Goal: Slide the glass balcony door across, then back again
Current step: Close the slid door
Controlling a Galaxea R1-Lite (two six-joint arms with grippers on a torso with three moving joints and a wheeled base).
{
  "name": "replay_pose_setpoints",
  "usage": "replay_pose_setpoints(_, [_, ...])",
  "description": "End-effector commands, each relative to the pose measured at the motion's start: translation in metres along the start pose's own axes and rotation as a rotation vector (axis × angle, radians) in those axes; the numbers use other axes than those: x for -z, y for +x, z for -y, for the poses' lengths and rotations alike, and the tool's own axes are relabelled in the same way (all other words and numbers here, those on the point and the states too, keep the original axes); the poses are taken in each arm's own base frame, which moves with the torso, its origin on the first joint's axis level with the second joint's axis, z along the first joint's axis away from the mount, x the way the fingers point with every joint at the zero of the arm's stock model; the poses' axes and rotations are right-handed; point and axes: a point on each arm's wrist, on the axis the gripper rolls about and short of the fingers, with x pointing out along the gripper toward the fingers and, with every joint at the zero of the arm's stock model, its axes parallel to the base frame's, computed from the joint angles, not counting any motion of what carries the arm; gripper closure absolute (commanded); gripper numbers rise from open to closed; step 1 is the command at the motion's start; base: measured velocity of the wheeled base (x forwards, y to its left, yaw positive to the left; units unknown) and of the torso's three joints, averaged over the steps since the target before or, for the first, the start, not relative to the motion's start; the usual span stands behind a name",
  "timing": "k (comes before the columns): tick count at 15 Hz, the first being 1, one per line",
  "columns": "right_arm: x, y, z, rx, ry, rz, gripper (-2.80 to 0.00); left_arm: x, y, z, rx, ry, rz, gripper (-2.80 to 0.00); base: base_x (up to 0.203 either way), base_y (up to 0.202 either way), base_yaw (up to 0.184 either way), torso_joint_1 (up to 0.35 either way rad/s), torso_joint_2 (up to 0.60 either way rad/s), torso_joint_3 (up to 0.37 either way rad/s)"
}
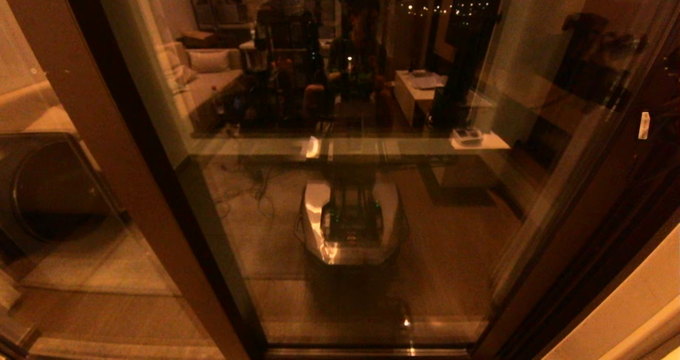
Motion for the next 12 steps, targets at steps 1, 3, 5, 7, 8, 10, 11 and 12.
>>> replay_pose_setpoints(1, [0.0015,0.0072,-0.0026,0.001,-0.001,-0.004,0.0,0.0,0.0,0.0,0.0,-0.001,0.0,0.0,0.0,0.0,0.0,0.0,0.0,0.0])
replay_pose_setpoints(3, [0.003,0.0089,-0.0035,0.0,-0.003,-0.01,0.0,0.0,0.0,0.0,0.0,-0.001,0.0,0.0,0.0,0.0,0.0,0.0,0.0,0.0])
replay_pose_setpoints(5, [0.0045,0.0108,-0.0045,0.0,-0.005,-0.014,0.0,0.0,0.0,0.0,0.0,-0.001,0.0,0.0,0.0,0.0,0.0,0.0,0.0,0.0])
replay_pose_setpoints(7, [0.005,0.0113,-0.0047,0.001,-0.006,-0.017,0.0,0.0,0.0,0.0,0.0,-0.001,0.0,0.0,0.0,0.0,0.0,0.0,0.0,0.0])
replay_pose_setpoints(8, [0.0053,0.0116,-0.0049,0.001,-0.007,-0.018,0.0,0.0,0.0,0.0,0.0,-0.001,0.0,0.0,0.0,0.0,0.0,0.0,0.0,0.0])
replay_pose_setpoints(10, [0.0061,0.0132,-0.0051,0.003,-0.008,-0.02,0.0,0.0,0.0,0.0,0.0,-0.001,0.0,0.0,0.0,0.0,0.0,0.0,0.0,0.0])
replay_pose_setpoints(11, [0.0062,0.0138,-0.0052,0.003,-0.008,-0.021,0.0,0.0,0.0,0.0,0.0,-0.001,0.0,0.0,0.0,0.0,0.0,0.0,0.0,0.0])
replay_pose_setpoints(12, [0.0063,0.0145,-0.0048,0.005,-0.008,-0.021,0.0,0.0,0.0,0.0,0.0,-0.001,0.0,0.0,0.0,0.0,0.0,0.0,0.0,0.0])
